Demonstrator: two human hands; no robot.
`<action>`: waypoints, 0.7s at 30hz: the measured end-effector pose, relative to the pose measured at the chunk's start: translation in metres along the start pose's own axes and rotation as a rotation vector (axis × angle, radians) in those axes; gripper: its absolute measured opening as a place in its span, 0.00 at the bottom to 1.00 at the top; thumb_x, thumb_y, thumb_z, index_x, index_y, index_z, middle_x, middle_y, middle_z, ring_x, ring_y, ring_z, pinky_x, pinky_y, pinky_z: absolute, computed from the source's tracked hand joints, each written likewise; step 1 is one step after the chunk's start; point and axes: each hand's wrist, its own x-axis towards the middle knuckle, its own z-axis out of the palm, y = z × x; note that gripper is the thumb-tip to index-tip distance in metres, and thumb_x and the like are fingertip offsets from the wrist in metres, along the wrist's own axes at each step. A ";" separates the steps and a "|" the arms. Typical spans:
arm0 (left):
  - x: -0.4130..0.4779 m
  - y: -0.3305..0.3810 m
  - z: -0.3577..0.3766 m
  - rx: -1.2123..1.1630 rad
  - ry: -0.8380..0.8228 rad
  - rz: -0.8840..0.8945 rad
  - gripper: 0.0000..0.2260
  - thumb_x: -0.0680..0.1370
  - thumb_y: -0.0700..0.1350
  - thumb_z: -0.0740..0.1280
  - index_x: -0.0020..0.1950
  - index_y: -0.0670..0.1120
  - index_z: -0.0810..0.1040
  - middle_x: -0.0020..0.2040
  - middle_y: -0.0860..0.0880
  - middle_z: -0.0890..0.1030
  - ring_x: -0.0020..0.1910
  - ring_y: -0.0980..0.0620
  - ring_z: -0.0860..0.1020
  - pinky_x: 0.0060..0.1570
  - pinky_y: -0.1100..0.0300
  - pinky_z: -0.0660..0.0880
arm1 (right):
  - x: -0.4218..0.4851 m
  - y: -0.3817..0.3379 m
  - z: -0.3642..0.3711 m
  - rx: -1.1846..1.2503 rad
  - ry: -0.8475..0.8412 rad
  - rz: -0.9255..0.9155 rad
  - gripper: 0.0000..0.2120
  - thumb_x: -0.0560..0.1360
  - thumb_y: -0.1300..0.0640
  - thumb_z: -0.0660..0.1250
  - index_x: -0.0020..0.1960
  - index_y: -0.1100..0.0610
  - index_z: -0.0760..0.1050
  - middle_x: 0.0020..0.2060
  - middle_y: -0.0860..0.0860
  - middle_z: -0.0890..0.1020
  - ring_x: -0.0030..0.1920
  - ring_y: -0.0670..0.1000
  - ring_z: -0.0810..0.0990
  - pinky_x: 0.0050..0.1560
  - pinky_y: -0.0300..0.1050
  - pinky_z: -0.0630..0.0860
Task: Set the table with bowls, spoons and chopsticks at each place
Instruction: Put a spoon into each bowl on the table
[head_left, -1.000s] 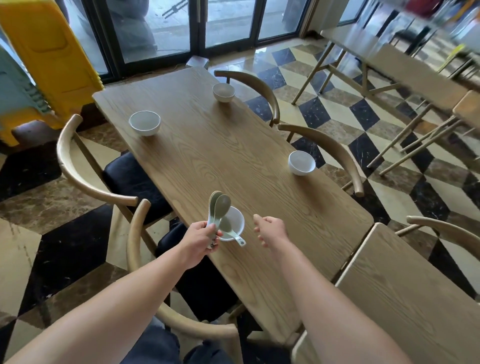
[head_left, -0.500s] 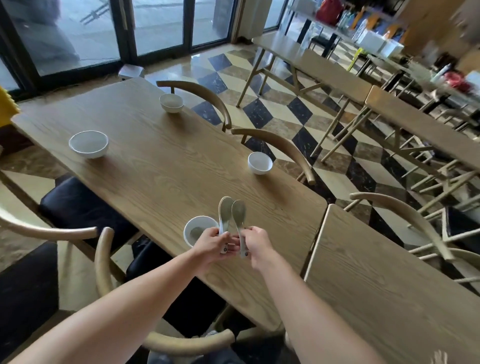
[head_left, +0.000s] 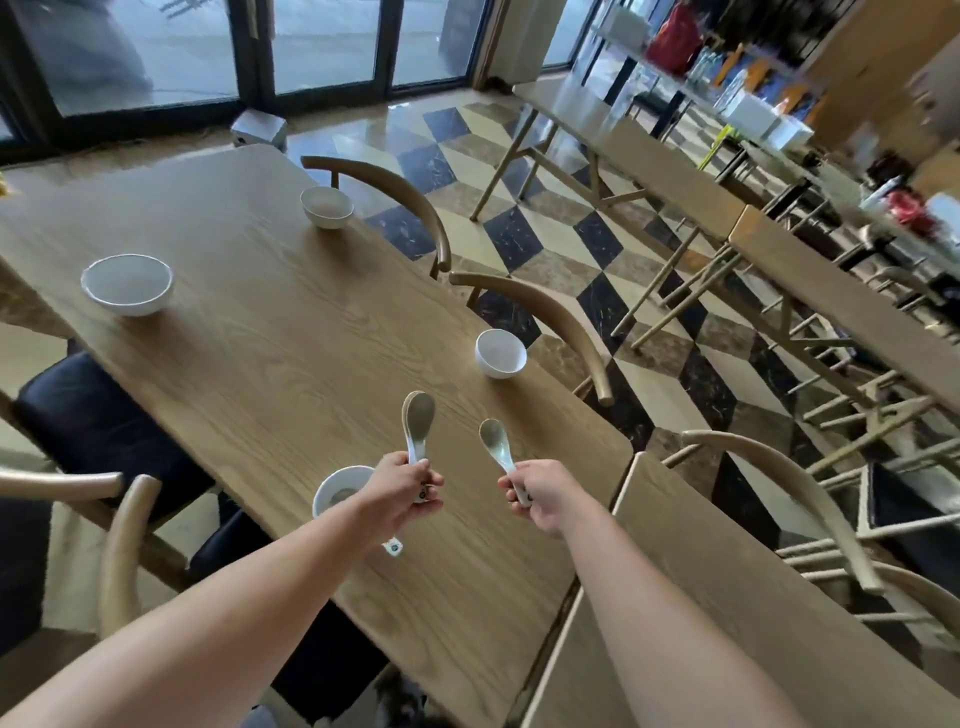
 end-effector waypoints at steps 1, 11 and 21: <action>0.009 0.002 0.009 -0.019 0.008 -0.004 0.06 0.85 0.38 0.56 0.49 0.41 0.68 0.39 0.44 0.74 0.31 0.52 0.70 0.37 0.55 0.77 | 0.011 -0.012 -0.007 -0.019 -0.013 -0.020 0.10 0.79 0.71 0.57 0.44 0.63 0.73 0.33 0.55 0.74 0.30 0.48 0.68 0.28 0.38 0.64; 0.119 0.014 0.104 -0.244 0.150 -0.003 0.09 0.84 0.36 0.57 0.45 0.41 0.71 0.38 0.44 0.75 0.31 0.52 0.70 0.40 0.53 0.76 | 0.169 -0.100 -0.057 -0.029 -0.138 -0.069 0.09 0.82 0.62 0.63 0.43 0.63 0.75 0.33 0.55 0.78 0.25 0.47 0.72 0.23 0.36 0.68; 0.190 0.016 0.140 -0.387 0.205 0.032 0.05 0.84 0.37 0.58 0.49 0.40 0.71 0.38 0.44 0.76 0.29 0.53 0.71 0.35 0.55 0.78 | 0.275 -0.126 -0.067 -0.053 -0.137 -0.062 0.11 0.81 0.58 0.64 0.43 0.63 0.77 0.29 0.53 0.79 0.22 0.44 0.73 0.23 0.35 0.68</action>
